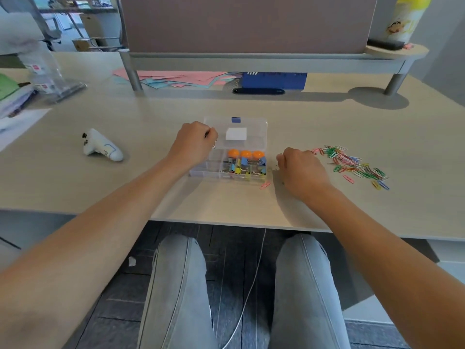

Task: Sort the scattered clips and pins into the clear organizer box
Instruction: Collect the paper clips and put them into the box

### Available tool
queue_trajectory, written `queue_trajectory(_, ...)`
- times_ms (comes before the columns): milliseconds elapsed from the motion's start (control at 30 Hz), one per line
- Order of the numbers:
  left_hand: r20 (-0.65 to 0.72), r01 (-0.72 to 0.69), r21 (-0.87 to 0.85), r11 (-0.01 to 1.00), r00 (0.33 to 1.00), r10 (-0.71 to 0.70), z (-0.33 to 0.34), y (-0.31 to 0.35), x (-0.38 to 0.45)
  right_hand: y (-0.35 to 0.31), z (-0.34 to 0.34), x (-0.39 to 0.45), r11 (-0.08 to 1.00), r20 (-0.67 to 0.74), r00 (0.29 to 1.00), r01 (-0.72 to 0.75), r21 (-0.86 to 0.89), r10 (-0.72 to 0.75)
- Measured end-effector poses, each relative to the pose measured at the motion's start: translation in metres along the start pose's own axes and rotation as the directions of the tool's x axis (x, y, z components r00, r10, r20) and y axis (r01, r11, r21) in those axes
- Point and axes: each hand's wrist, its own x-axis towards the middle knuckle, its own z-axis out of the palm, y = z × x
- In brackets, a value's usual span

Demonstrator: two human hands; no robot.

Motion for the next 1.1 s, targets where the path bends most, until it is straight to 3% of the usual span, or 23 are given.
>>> queue_trajectory(200,0.111,-0.026,0.203,0.979,0.994,0.003,0.006,0.0,0.0,-0.001,0.0,-0.001,1.0,0.0,1.0,0.001,-0.017,-0.001)
queue_trajectory(467,0.12,-0.066,0.446,0.892,0.993,0.014,0.01,0.012,-0.003,0.001,0.001,-0.001,1.0,-0.012,1.0,0.021,-0.022,-0.022)
queue_trajectory(1100,0.083,-0.136,0.517,0.845,0.991,0.108,0.005,0.01,-0.007,-0.002,-0.001,-0.002,1.0,-0.013,1.0,0.0,-0.005,0.0)
